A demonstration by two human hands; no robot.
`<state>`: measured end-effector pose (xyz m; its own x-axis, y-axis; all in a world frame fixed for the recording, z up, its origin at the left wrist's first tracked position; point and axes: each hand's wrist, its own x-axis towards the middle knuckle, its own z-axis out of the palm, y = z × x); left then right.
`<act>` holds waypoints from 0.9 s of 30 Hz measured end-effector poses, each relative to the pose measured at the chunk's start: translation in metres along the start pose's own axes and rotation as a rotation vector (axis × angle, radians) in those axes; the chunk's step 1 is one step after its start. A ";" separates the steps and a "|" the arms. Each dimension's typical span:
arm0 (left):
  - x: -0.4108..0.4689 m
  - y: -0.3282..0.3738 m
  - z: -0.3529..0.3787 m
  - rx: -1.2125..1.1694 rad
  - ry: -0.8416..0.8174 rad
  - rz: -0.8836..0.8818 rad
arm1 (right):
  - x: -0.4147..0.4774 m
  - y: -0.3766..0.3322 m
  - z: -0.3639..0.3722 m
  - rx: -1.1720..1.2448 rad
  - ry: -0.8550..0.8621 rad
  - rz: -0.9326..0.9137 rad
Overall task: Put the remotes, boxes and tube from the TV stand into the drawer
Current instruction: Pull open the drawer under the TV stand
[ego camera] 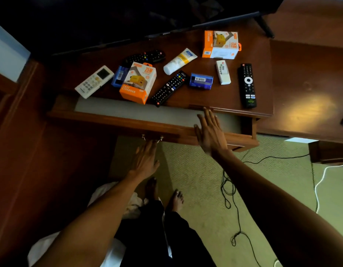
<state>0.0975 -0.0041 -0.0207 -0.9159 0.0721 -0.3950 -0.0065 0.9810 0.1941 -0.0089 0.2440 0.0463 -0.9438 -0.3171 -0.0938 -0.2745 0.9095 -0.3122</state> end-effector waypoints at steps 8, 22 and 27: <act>0.006 0.006 -0.066 -0.202 0.655 0.227 | -0.012 -0.012 0.004 0.007 0.020 -0.048; 0.037 -0.013 -0.081 -0.186 0.165 0.092 | -0.024 -0.007 0.014 0.048 -0.213 0.002; 0.001 -0.015 -0.063 -0.205 0.181 0.081 | -0.061 -0.014 0.025 0.076 -0.180 0.000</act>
<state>0.0711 -0.0299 0.0322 -0.9733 0.0975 -0.2078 0.0054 0.9148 0.4038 0.0573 0.2440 0.0331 -0.8937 -0.3664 -0.2590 -0.2536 0.8886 -0.3821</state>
